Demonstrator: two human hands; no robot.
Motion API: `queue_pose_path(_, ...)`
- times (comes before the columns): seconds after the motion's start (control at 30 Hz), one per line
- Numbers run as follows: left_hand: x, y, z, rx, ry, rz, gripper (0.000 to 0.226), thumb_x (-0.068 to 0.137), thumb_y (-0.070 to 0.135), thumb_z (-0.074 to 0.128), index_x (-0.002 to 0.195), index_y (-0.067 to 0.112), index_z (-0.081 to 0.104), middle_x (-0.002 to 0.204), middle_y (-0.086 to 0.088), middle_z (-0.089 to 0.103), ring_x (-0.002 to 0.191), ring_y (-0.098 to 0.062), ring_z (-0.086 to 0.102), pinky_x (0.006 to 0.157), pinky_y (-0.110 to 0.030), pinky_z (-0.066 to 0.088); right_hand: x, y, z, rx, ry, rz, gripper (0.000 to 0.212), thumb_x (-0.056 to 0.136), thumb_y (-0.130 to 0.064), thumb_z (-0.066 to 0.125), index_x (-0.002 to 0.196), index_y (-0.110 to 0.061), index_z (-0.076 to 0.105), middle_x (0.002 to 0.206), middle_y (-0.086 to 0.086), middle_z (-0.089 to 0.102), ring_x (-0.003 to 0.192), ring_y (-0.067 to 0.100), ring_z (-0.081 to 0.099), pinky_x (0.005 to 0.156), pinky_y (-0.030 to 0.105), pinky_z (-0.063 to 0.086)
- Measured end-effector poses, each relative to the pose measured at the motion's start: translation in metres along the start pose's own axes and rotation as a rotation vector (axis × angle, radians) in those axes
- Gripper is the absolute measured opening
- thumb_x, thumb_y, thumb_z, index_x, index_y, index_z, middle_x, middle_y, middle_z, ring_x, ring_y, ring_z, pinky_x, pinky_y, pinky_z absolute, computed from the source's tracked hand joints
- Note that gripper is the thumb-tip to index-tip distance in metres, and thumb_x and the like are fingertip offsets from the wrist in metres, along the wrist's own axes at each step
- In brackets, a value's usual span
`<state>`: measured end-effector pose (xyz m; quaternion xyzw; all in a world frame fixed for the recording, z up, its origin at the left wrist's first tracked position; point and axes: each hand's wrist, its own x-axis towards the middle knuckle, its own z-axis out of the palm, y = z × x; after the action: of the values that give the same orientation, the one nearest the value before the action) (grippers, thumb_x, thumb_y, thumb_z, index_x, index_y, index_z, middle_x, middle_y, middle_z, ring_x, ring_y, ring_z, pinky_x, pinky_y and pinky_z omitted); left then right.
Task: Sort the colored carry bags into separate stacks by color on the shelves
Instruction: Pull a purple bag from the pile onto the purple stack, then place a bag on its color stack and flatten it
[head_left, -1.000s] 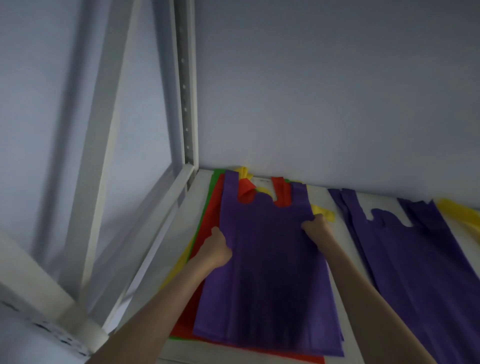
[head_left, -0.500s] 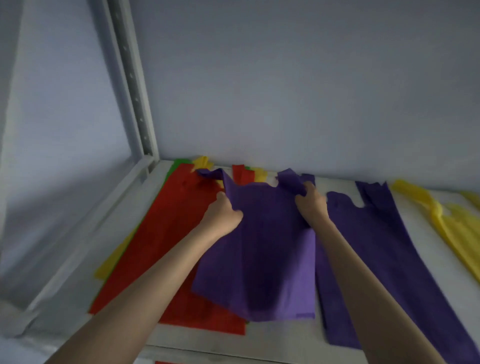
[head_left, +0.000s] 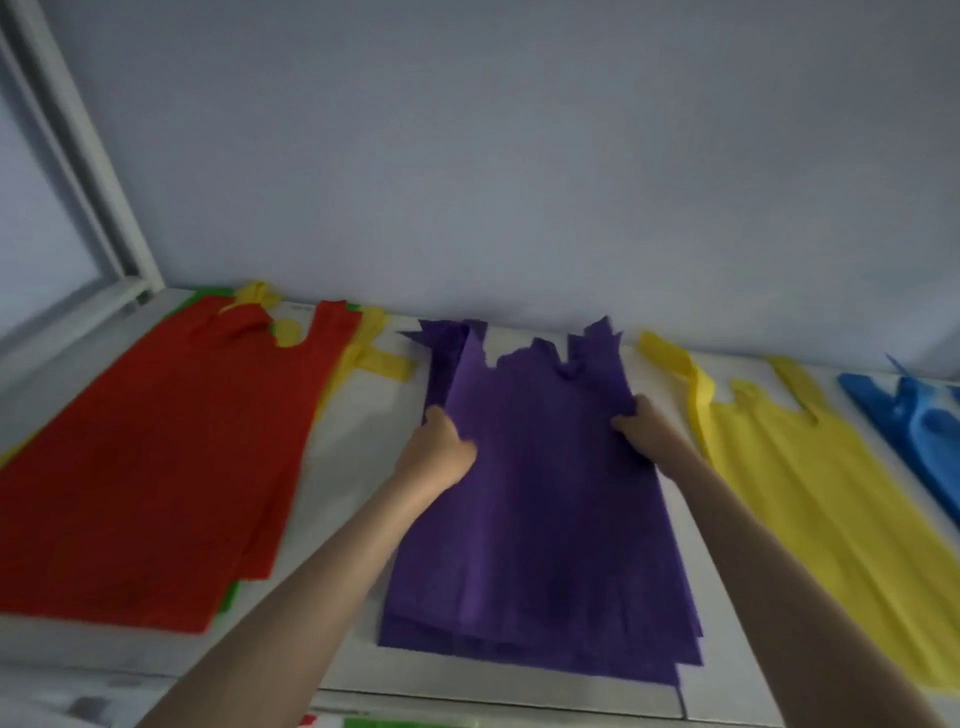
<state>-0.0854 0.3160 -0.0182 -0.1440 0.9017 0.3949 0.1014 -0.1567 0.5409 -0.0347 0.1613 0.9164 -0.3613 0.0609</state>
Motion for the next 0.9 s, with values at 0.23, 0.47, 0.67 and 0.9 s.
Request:
queue_pose_path(0.23, 0.003, -0.017, 0.027, 0.197, -0.017, -0.144, 0.053, 0.096, 0.018, 0.047, 0.139, -0.004, 0.023, 0.142, -0.02, 0.042, 0.129, -0.035, 0.046, 0.102, -0.037, 0.039, -0.001, 0.02, 0.015, -0.152, -0.07, 0.017, 0.038, 0.093, -0.01, 0.044, 0.127, 0.008, 0.037, 0.132, 0.031, 0.046, 0.121, 0.042, 0.046, 0.092, 0.036, 0.04)
queue_pose_path(0.47, 0.01, -0.023, 0.022, 0.263, -0.006, -0.153, 0.056, 0.094, 0.02, 0.05, 0.139, -0.003, 0.025, 0.143, -0.019, 0.038, 0.132, -0.034, 0.039, 0.105, -0.039, 0.037, 0.003, 0.008, 0.018, -0.144, -0.019, 0.044, 0.037, 0.092, -0.007, 0.044, 0.125, 0.007, 0.037, 0.13, 0.03, 0.047, 0.117, 0.042, 0.048, 0.088, 0.038, 0.043)
queue_pose_path(0.67, 0.019, -0.034, 0.008, 0.255, -0.07, -0.096, 0.052, 0.093, 0.016, 0.052, 0.136, -0.001, 0.029, 0.14, -0.019, 0.043, 0.128, -0.035, 0.045, 0.103, -0.04, 0.04, 0.003, 0.0, 0.029, -0.109, 0.085, 0.061, 0.042, 0.088, -0.002, 0.046, 0.127, 0.007, 0.036, 0.132, 0.027, 0.045, 0.121, 0.041, 0.044, 0.094, 0.041, 0.041)
queue_pose_path(0.9, 0.036, -0.043, -0.002, 0.274, -0.139, 0.018, 0.049, 0.093, 0.017, 0.053, 0.132, -0.001, 0.032, 0.134, -0.02, 0.046, 0.123, -0.036, 0.05, 0.099, -0.043, 0.044, -0.015, -0.011, 0.046, -0.199, 0.203, 0.108, 0.056, 0.086, 0.0, 0.046, 0.138, -0.001, 0.026, 0.141, 0.023, 0.035, 0.131, 0.038, 0.033, 0.106, 0.045, 0.031)
